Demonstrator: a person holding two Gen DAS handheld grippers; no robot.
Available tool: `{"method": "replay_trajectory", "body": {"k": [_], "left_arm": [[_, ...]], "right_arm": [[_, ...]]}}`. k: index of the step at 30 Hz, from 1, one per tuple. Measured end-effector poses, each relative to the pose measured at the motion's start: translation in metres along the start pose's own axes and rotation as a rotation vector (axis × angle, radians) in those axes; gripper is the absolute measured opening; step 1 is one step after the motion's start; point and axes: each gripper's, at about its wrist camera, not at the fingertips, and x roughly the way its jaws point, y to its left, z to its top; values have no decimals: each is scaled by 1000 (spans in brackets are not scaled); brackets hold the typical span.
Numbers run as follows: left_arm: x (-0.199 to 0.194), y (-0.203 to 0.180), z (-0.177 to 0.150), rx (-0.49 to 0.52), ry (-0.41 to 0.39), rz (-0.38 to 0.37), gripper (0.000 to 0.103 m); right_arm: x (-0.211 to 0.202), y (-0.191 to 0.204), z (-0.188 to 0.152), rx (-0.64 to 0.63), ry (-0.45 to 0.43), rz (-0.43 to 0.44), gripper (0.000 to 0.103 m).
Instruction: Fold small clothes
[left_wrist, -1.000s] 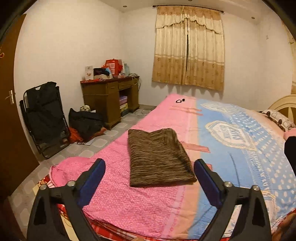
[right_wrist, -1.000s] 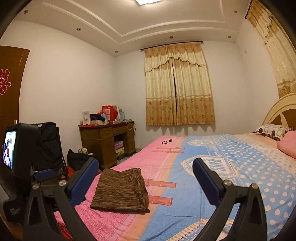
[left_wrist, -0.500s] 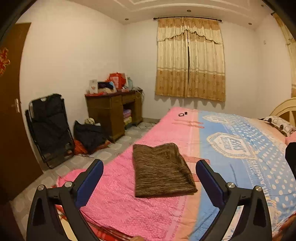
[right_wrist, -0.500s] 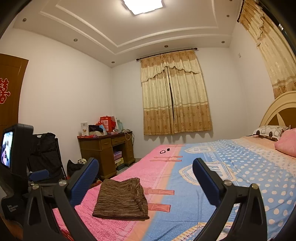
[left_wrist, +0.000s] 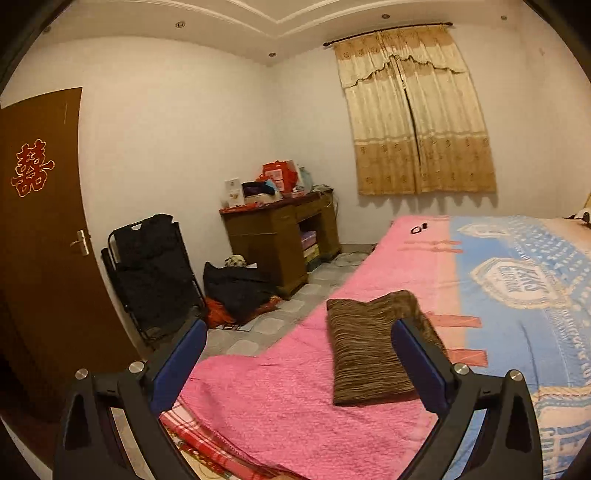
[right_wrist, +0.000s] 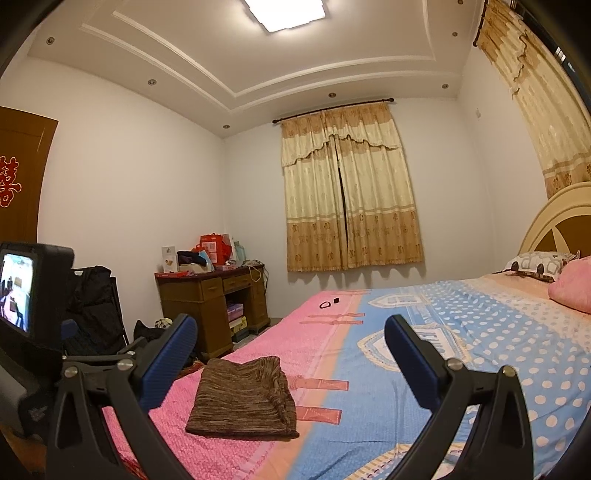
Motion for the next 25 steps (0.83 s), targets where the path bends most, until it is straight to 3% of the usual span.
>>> {"method": "replay_trajectory", "body": {"k": [5,10,18,25], "left_arm": [[6,9,0,-54,31,-47,100],[6,8,0,-42,26,-38,100],[13,10,-1,-70,55,-111,100],[11,9,-1,-60,41,-121,100]], "right_arm": [[1,0,-1,-3,11,-3,103],[3,-2,-3,3,23,0,103],[6,-1,-4,4,37,1,103],[9,-5,-6,27,60,-3,103]]}}
